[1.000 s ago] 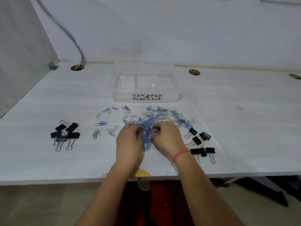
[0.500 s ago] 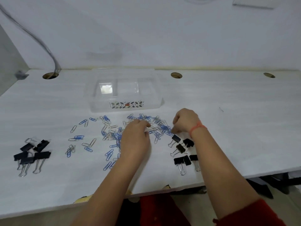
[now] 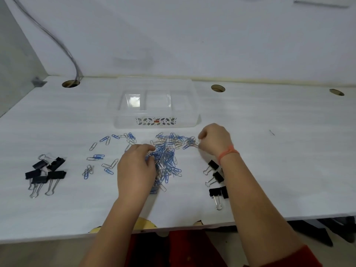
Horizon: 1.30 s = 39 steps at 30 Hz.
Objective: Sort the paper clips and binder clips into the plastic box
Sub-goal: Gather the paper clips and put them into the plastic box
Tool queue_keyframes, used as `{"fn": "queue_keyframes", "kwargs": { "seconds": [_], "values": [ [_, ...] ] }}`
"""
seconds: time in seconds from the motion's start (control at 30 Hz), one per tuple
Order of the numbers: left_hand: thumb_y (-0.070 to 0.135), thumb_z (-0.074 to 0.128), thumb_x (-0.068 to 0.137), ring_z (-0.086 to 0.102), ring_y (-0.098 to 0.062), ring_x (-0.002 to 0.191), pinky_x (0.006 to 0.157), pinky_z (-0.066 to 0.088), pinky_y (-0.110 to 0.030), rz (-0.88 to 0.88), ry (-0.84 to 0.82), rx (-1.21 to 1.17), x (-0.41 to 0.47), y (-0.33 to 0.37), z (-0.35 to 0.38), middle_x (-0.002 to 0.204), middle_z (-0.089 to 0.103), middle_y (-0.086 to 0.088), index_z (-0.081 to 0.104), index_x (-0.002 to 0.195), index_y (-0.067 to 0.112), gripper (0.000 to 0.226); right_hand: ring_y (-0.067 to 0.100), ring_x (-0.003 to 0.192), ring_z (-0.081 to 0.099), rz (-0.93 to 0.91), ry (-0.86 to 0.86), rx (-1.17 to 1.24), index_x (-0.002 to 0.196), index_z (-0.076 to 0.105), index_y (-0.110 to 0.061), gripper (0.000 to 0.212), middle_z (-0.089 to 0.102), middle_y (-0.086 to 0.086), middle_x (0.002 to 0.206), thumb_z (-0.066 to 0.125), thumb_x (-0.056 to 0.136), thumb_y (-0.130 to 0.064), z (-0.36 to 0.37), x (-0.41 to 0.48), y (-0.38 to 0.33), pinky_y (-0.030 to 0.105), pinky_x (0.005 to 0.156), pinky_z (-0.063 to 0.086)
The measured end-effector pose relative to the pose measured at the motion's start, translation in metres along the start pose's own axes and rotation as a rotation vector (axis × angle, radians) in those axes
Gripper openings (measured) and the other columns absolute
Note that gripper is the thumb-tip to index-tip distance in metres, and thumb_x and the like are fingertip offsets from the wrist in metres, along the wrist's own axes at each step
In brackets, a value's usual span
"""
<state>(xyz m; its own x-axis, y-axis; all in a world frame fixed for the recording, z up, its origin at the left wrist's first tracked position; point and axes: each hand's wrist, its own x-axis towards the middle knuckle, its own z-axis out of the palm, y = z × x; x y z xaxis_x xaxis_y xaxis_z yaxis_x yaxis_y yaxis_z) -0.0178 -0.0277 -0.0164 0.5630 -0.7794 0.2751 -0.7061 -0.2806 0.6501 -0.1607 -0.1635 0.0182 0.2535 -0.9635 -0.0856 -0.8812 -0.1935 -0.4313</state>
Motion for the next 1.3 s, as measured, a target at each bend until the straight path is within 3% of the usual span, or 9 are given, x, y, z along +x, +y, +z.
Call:
{"fn": "queue_keyframes", "kwargs": {
  "seconds": [0.2,0.33,0.43,0.6,0.77,0.9,1.03,1.17,1.3],
  "values": [
    [0.009,0.057,0.086,0.064,-0.024,0.092,0.075,0.040,-0.026,-0.026,0.061,-0.020,-0.002,-0.008,-0.002,0.102,0.070,-0.004,0.071,0.100,0.012,0.019,0.029,0.104,0.060,-0.082,0.001,-0.034,0.106,0.065,-0.004,0.029,0.066,0.014,0.111,0.049,0.082,0.001,0.034,-0.024,-0.028,0.029,0.087,0.046],
    [0.011,0.059,0.085,0.064,-0.022,0.087,0.072,0.040,-0.026,-0.095,0.183,-0.045,-0.002,-0.020,-0.009,0.094,0.070,-0.004,0.071,0.092,0.012,0.014,0.026,0.102,0.063,-0.182,-0.115,-0.005,0.104,0.068,-0.005,0.028,0.068,0.011,0.110,0.052,0.083,0.001,0.048,-0.037,-0.048,0.027,0.087,0.047],
    [0.010,0.060,0.085,0.059,-0.027,0.098,0.077,0.035,-0.026,-0.120,0.264,0.006,-0.002,-0.042,-0.018,0.103,0.067,-0.009,0.070,0.093,0.009,0.013,0.025,0.104,0.063,-0.131,-0.036,0.053,0.105,0.070,-0.007,0.029,0.069,0.010,0.113,0.050,0.085,-0.002,0.042,-0.023,-0.038,0.029,0.094,0.047],
    [0.022,0.050,0.093,0.047,-0.035,0.124,0.100,0.037,-0.040,-0.277,0.252,0.068,0.012,-0.073,-0.021,0.132,0.052,-0.020,0.062,0.114,0.002,0.032,0.031,0.113,0.043,0.005,0.188,0.043,0.116,0.060,-0.004,0.032,0.053,0.017,0.121,0.041,0.094,-0.017,0.061,0.003,-0.025,0.036,0.097,0.038],
    [0.021,0.041,0.096,0.049,-0.030,0.122,0.099,0.038,-0.037,-0.277,0.186,-0.005,0.015,-0.072,-0.014,0.131,0.055,-0.016,0.063,0.114,0.002,0.034,0.021,0.111,0.043,-0.112,0.205,0.261,0.108,0.068,-0.013,0.028,0.057,0.006,0.116,0.044,0.094,-0.014,0.092,-0.018,-0.048,0.029,0.098,0.042],
    [0.029,0.039,0.094,0.054,-0.021,0.117,0.097,0.037,-0.027,-0.133,0.101,-0.119,0.002,-0.059,-0.008,0.126,0.061,-0.007,0.067,0.111,0.008,0.039,0.015,0.104,0.048,-0.241,0.150,0.378,0.101,0.070,-0.017,0.030,0.061,0.000,0.109,0.045,0.090,-0.007,0.102,-0.040,-0.049,0.023,0.091,0.042],
    [0.026,0.048,0.095,0.058,-0.013,0.113,0.100,0.044,-0.032,-0.136,0.108,-0.312,0.000,-0.054,-0.010,0.120,0.066,0.001,0.069,0.107,0.015,0.027,0.011,0.089,0.061,-0.103,0.156,0.701,0.096,0.071,-0.022,0.027,0.068,-0.001,0.107,0.048,0.092,-0.009,0.091,-0.028,-0.048,0.027,0.083,0.051],
    [0.024,0.050,0.092,0.056,-0.021,0.114,0.099,0.042,-0.037,-0.150,0.265,-0.112,0.021,-0.071,-0.020,0.119,0.065,-0.005,0.067,0.108,0.012,0.026,0.023,0.115,0.047,-0.088,0.256,0.450,0.112,0.066,-0.011,0.029,0.060,0.009,0.118,0.043,0.093,-0.011,0.090,0.003,-0.050,0.028,0.099,0.039],
    [0.019,0.045,0.094,0.053,-0.033,0.116,0.098,0.039,-0.041,-0.236,0.189,0.058,0.053,-0.091,-0.019,0.121,0.063,-0.015,0.061,0.117,0.003,0.032,0.019,0.106,0.047,-0.258,0.128,0.344,0.103,0.069,-0.009,0.026,0.061,0.007,0.111,0.045,0.092,-0.009,0.098,0.008,-0.063,0.020,0.087,0.038]
  ]
}}
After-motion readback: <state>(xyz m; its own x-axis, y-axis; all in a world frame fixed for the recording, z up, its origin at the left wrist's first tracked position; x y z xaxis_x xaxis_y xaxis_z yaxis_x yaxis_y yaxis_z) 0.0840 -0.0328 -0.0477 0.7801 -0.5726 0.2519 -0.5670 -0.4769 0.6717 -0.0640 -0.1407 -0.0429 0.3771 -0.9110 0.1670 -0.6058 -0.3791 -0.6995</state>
